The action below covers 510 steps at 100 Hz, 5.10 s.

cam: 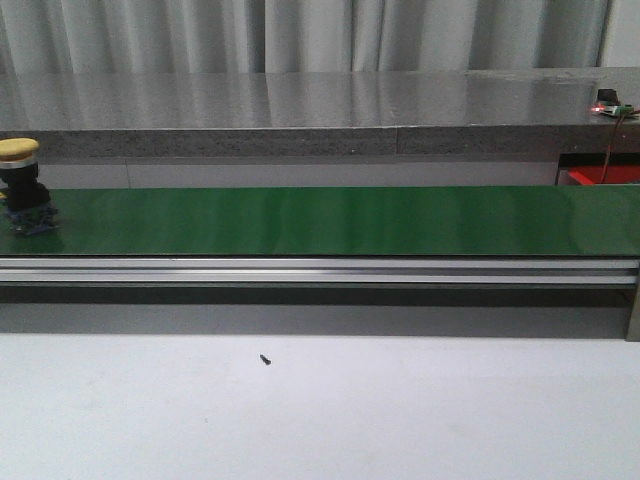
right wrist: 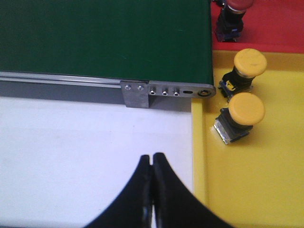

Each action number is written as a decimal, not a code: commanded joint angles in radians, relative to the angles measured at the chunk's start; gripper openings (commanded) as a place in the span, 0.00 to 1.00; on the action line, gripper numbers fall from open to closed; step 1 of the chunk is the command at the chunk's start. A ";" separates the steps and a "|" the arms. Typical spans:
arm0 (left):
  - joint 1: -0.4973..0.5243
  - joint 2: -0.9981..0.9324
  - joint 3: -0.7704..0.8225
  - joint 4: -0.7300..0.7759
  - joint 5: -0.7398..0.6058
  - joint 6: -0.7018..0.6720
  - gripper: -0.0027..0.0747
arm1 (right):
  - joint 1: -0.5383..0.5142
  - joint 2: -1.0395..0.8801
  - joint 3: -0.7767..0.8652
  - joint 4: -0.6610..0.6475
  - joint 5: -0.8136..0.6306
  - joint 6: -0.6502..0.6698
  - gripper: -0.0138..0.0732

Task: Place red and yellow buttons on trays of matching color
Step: 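Move the left gripper back over another yellow button, then lower the left gripper and grasp the second yellow button, then place the second yellow button on the belt start and release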

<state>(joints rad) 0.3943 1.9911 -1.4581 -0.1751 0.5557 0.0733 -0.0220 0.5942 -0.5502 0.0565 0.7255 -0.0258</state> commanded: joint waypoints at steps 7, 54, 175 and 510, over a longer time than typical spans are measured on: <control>0.008 -0.018 -0.043 -0.004 -0.062 -0.003 0.83 | 0.004 -0.001 -0.027 -0.001 -0.062 -0.001 0.08; 0.008 0.006 -0.043 -0.004 -0.141 -0.003 0.83 | 0.004 -0.001 -0.027 -0.001 -0.062 -0.001 0.08; 0.006 -0.004 -0.043 -0.012 -0.126 -0.003 0.22 | 0.004 -0.001 -0.027 -0.001 -0.062 -0.001 0.08; -0.274 -1.134 0.698 -0.060 0.369 0.068 0.01 | 0.004 -0.001 -0.027 -0.001 -0.062 -0.001 0.08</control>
<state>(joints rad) 0.1270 0.8793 -0.7481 -0.2312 0.9540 0.1385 -0.0220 0.5942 -0.5502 0.0565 0.7255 -0.0258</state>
